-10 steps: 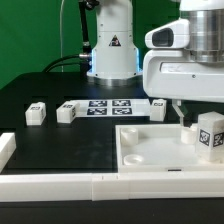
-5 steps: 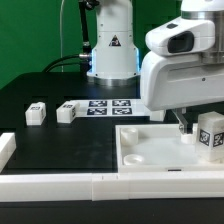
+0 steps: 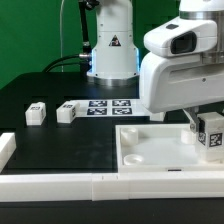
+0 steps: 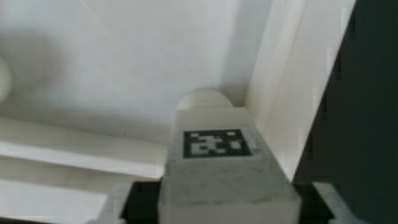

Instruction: Assemble one leg

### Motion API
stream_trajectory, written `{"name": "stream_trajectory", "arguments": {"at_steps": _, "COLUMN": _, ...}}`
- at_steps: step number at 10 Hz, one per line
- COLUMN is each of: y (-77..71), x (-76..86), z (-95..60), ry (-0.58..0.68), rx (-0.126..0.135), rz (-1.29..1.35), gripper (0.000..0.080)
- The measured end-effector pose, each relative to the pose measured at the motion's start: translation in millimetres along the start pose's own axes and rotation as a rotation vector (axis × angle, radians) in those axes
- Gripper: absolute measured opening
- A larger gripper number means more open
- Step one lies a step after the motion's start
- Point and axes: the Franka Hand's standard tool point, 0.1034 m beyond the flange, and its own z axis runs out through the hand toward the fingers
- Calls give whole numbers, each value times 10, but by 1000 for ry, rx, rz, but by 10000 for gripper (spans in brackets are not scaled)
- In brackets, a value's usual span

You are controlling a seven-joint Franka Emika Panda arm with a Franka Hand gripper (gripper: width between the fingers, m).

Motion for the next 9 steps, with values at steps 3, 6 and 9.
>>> {"name": "stream_trajectory", "arguments": {"at_steps": 3, "y": -13, "x": -6, "z": 3, "ry": 33, "rx": -4, "rz": 245, "gripper": 290}}
{"name": "stream_trajectory", "arguments": {"at_steps": 6, "y": 1, "x": -10, "z": 12, "ry": 43, "rx": 14, "rz": 652, "gripper": 290}}
{"name": "stream_trajectory", "arguments": {"at_steps": 9, "y": -5, "x": -5, "z": 18, "ry": 39, "rx": 27, "rz": 1044, "gripper": 291}}
